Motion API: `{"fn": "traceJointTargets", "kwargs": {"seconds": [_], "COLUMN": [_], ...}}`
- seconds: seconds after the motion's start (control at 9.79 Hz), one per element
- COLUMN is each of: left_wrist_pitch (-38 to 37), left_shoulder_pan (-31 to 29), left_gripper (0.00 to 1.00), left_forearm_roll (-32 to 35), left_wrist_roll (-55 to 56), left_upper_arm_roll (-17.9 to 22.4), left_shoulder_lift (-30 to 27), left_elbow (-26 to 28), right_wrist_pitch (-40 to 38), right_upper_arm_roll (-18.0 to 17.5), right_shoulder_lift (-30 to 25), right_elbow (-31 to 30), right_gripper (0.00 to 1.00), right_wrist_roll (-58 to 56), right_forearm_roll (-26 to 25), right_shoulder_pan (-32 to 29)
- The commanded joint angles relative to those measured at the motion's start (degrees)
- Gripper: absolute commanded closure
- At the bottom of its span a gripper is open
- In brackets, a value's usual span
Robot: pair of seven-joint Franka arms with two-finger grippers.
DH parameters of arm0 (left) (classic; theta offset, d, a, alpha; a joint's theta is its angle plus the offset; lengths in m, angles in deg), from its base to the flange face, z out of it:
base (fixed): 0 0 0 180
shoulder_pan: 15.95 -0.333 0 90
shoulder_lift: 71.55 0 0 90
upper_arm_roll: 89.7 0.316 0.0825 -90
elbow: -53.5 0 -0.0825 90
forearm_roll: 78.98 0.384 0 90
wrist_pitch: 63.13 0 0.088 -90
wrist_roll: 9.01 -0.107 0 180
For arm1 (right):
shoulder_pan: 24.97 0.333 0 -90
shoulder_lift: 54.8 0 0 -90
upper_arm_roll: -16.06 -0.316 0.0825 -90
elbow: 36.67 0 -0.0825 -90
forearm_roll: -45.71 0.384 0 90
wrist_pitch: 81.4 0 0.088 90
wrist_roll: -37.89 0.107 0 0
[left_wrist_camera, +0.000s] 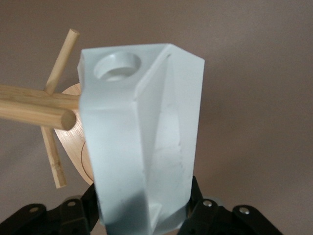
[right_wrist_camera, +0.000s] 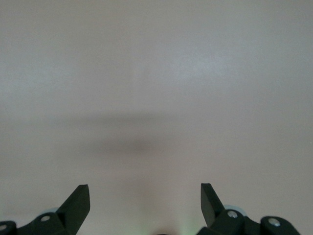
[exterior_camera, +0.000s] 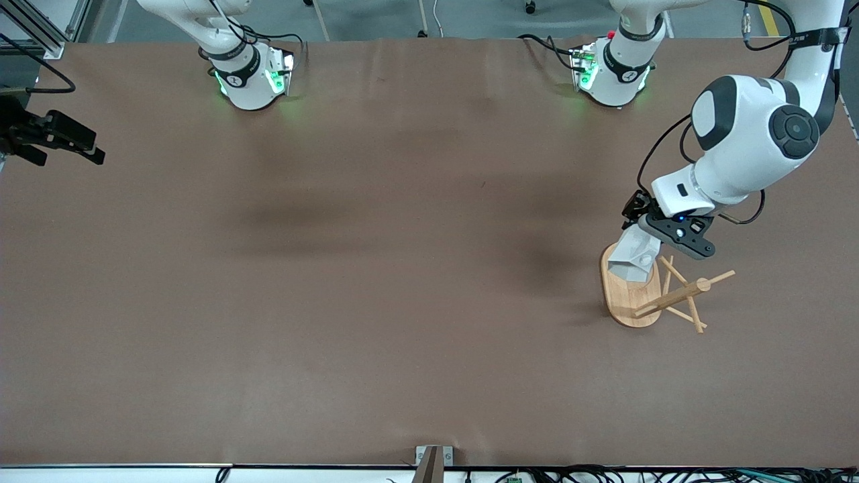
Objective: Hang cup on rack
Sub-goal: 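Lower the cup's handle hole onto a wooden rack peg with the left gripper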
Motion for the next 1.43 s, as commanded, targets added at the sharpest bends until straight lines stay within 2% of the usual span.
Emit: {"fn": "traceJointTargets", "kwargs": {"seconds": [0.0,1.02,1.12,1.23,1.33], "left_wrist_pitch": [2.0,5.1,5.5,5.5,5.5], "left_shoulder_pan": [0.6,0.6,0.6,0.6,0.6], "left_gripper": [1.00,0.99,0.95,0.65,0.03], "left_forearm_roll": [0.3,0.3,0.3,0.2,0.3], "left_wrist_roll": [-2.0,-8.7,-8.8,-8.6,-8.7], "left_upper_arm_roll": [1.1,5.6,5.6,5.6,5.6], "left_shoulder_lift": [1.4,4.4,4.7,4.9,5.0], "left_elbow": [1.3,0.6,0.6,0.4,0.0], "right_wrist_pitch": [0.2,1.0,1.0,1.0,1.0], "right_upper_arm_roll": [-0.4,-0.3,-0.3,-0.3,-0.3], "right_shoulder_lift": [0.4,1.1,1.1,1.1,1.1], "right_elbow": [0.6,0.3,0.3,0.3,0.3], "right_gripper": [0.00,0.01,0.01,0.01,0.01], "right_wrist_roll": [0.5,1.2,1.2,1.2,1.2], "right_forearm_roll": [-0.4,-1.3,-1.2,-1.2,-1.2], "right_shoulder_pan": [-0.5,-0.8,-0.8,-0.8,-0.9]}}
